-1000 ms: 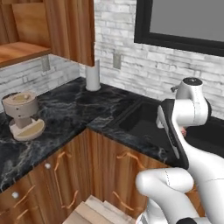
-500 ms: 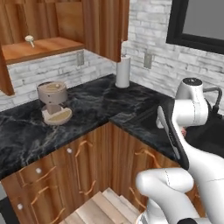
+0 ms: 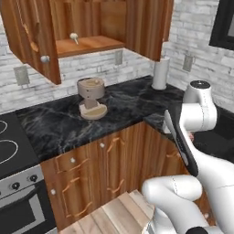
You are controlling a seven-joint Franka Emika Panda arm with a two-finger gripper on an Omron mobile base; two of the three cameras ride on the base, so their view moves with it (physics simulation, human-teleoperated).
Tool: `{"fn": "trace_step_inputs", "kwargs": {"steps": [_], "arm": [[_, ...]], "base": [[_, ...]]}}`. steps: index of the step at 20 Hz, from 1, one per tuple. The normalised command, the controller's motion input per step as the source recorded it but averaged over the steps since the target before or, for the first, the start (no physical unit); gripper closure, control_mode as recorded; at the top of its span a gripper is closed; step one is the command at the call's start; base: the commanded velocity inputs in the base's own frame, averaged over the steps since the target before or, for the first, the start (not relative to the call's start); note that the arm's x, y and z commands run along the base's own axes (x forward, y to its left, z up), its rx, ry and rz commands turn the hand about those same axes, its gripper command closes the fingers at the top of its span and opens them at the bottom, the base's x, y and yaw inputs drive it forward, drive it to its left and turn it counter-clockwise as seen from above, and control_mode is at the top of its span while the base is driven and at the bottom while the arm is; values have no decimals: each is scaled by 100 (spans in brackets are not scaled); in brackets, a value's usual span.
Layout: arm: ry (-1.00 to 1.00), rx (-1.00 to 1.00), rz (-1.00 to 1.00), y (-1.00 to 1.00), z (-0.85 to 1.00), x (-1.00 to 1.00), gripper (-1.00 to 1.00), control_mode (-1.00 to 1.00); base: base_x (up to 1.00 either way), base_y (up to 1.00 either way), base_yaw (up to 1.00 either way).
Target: Pick up the bar soap and dish brush from the sink, and place them back in the cabinet, and close the cabinet doors.
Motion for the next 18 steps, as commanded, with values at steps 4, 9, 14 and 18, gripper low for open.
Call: {"fn": "trace_step_inputs", "kwargs": {"steps": [4,9,14,18], "arm": [[0,0,0,0,0,0,100,100],[0,0,0,0,0,0,100,100],[0,0,0,0,0,0,100,100],[0,0,0,0,0,0,100,100]], "base": [[0,63,25],[28,22,23],[27,-3,29],[38,-4,39]]}}
